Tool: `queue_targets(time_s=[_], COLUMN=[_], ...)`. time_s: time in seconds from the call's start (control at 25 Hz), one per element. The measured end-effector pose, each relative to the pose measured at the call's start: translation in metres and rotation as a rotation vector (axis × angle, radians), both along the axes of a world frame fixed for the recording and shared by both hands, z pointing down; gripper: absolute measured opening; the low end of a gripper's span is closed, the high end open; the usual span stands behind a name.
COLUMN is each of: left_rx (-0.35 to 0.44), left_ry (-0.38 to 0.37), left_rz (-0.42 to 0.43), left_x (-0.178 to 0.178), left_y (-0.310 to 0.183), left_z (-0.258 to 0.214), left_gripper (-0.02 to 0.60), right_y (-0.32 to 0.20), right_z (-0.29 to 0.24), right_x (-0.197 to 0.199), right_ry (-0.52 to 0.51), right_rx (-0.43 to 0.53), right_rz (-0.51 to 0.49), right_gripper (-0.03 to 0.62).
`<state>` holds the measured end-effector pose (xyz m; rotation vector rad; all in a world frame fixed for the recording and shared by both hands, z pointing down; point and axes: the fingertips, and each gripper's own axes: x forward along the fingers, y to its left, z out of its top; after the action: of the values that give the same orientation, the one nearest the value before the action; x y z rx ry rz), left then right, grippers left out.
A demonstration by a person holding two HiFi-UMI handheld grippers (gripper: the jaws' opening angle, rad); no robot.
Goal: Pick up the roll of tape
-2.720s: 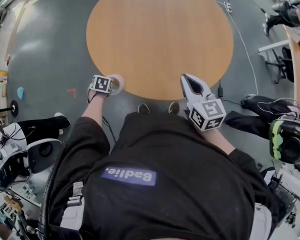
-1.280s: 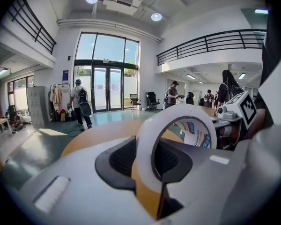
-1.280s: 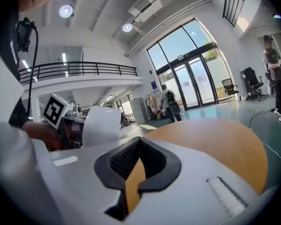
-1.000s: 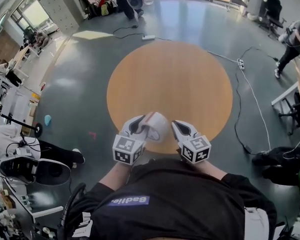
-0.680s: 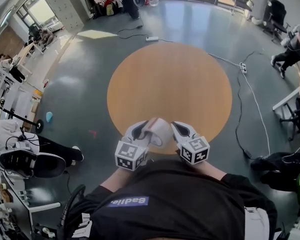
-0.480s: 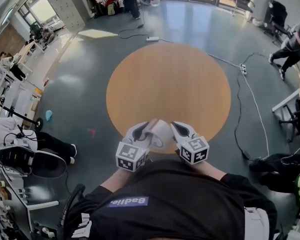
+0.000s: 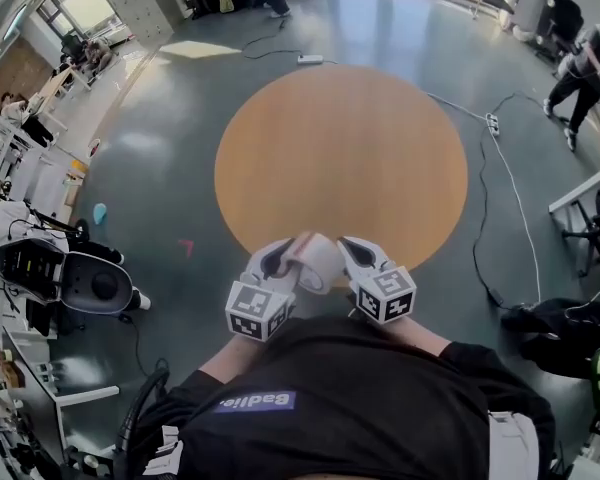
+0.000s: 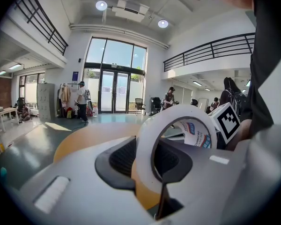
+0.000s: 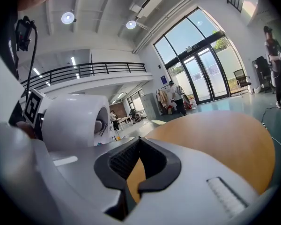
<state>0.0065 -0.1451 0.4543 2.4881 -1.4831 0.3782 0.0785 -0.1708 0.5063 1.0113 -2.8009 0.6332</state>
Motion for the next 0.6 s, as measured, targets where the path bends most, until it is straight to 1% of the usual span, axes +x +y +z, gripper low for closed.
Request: queue_targets(time_s=[0.2,0.32,0.4,0.6], left_rx=[0.023,0.041,0.047,0.054], left_ry=[0.031,0.063,0.079,0.091], left_rz=[0.041,0.077,0.097,0.140], left_x=[-0.016,-0.034,-0.054,-0.117], left_y=[0.027,0.054,0.078,0.149], left_z=[-0.005,-0.009,-0.009,-0.011], left_gripper=[0.107,0.109,0.109,0.109], right_y=[0.023,0.050,0.077,0.161], right_z=[-0.008,-0.014,-0.015,-0.006], right_x=[-0.008,-0.024,-0.042,-0.099], right_ry=[0.023,0.037,0.046,0.069], right_rx=[0.035,0.046,0.037,0.006], right_rz=[0.065,0.107,0.132,0.198], right_gripper=[0.005,0.005,0.005,0.005])
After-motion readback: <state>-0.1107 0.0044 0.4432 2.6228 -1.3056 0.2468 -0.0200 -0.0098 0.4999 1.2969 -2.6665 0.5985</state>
